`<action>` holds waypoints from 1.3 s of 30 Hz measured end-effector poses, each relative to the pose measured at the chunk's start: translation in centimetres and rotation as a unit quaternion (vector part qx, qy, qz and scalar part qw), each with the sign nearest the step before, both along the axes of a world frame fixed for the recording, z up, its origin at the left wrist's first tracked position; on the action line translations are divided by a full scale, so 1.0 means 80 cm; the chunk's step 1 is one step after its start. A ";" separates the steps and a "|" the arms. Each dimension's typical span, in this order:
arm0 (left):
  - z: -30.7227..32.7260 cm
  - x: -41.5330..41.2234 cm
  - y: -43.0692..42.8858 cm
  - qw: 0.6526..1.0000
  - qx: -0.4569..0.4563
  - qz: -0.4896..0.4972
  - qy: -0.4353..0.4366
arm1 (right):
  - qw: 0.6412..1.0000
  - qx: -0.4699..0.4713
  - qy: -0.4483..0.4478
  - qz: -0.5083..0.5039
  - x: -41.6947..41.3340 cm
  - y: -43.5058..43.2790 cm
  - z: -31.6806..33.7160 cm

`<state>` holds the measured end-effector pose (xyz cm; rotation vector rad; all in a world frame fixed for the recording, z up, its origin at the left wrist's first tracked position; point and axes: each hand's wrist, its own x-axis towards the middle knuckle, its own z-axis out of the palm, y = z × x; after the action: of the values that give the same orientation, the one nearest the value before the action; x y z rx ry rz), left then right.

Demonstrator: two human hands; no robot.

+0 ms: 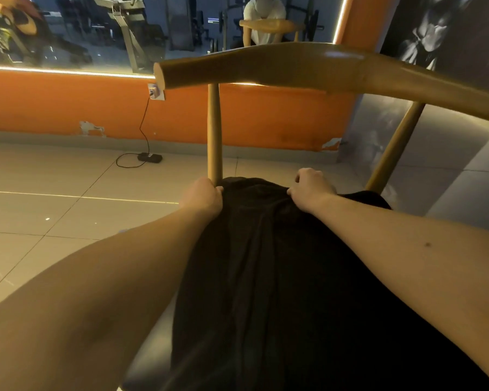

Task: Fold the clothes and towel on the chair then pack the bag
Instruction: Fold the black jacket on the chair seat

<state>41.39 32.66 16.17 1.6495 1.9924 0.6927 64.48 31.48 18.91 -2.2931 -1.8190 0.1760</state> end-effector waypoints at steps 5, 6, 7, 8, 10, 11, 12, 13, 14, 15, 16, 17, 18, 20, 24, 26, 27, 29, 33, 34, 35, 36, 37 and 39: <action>0.012 -0.004 -0.056 1.000 0.008 -0.022 -0.017 | 0.996 0.087 0.022 0.020 -0.018 -0.050 -0.009; 0.014 -0.007 -0.073 0.999 0.006 -0.026 -0.027 | 0.994 0.096 0.038 0.020 -0.022 -0.064 -0.008; 0.016 -0.010 -0.092 0.999 0.001 -0.030 -0.036 | 0.993 0.104 0.040 0.022 -0.026 -0.079 -0.008; 0.018 -0.013 -0.112 0.999 -0.003 -0.039 -0.037 | 0.993 0.112 0.038 0.025 -0.030 -0.097 -0.007; 0.021 -0.019 -0.156 0.998 -0.003 -0.067 -0.006 | 0.989 0.135 0.048 0.033 -0.037 -0.135 -0.003; 0.022 -0.022 -0.179 0.997 -0.002 -0.081 0.011 | 0.986 0.148 0.070 0.036 -0.041 -0.156 -0.002; 0.023 -0.025 -0.204 0.995 -0.003 -0.097 0.024 | 0.982 0.156 0.103 0.037 -0.045 -0.179 0.000; 0.025 -0.026 -0.229 0.993 -0.005 -0.111 0.036 | 0.977 0.154 0.143 0.036 -0.049 -0.203 0.000; 0.025 -0.028 -0.254 0.992 -0.007 -0.122 0.043 | 0.971 0.145 0.185 0.036 -0.053 -0.227 -0.001; 0.025 -0.030 -0.277 0.991 -0.008 -0.128 0.047 | 0.966 0.129 0.222 0.035 -0.058 -0.251 -0.003; 0.024 -0.031 -0.299 0.990 -0.008 -0.130 0.049 | 0.960 0.111 0.253 0.032 -0.063 -0.276 -0.005; 0.024 -0.031 -0.318 0.990 -0.008 -0.128 0.049 | 0.956 0.095 0.278 0.028 -0.068 -0.300 -0.008; 0.022 -0.033 -0.336 0.991 -0.009 -0.123 0.047 | 0.951 0.080 0.297 0.022 -0.074 -0.325 -0.011; 0.015 -0.036 -0.367 0.994 -0.017 -0.106 0.031 | 0.943 0.068 0.327 0.006 -0.083 -0.371 -0.015; -0.006 -0.043 -0.422 0.997 -0.027 -0.078 0.003 | 0.934 0.056 0.353 -0.024 -0.094 -0.447 -0.027; -0.014 -0.046 -0.437 0.998 -0.017 -0.066 -0.016 | 0.930 0.046 0.363 -0.043 -0.098 -0.467 -0.035; -0.015 -0.046 -0.441 0.998 -0.017 -0.057 -0.037 | 0.926 0.039 0.372 -0.051 -0.100 -0.473 -0.039; -0.017 -0.044 -0.447 0.995 -0.029 -0.038 -0.088 | 0.915 0.029 0.397 -0.072 -0.107 -0.482 -0.048; -0.029 -0.038 -0.461 0.981 -0.055 -0.012 -0.183 | 0.866 0.046 0.483 -0.123 -0.122 -0.490 -0.064; -0.033 -0.038 -0.463 0.979 -0.059 -0.005 -0.193 | 0.860 0.049 0.491 -0.129 -0.123 -0.489 -0.064; -0.036 -0.037 -0.464 0.976 -0.064 -0.003 -0.207 | 0.856 0.040 0.499 -0.130 -0.123 -0.489 -0.063; -0.038 -0.037 -0.463 0.971 -0.074 -0.003 -0.226 | 0.856 0.023 0.501 -0.123 -0.123 -0.488 -0.061; -0.039 -0.037 -0.463 0.965 -0.085 -0.003 -0.248 | 0.864 0.002 0.491 -0.109 -0.121 -0.487 -0.060; -0.038 -0.038 -0.459 0.958 -0.090 0.001 -0.272 | 0.883 -0.030 0.462 -0.079 -0.119 -0.487 -0.054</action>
<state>38.33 -4.06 13.11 1.1860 1.6040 0.8303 54.96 -7.46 14.61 -1.8346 -1.1166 1.0899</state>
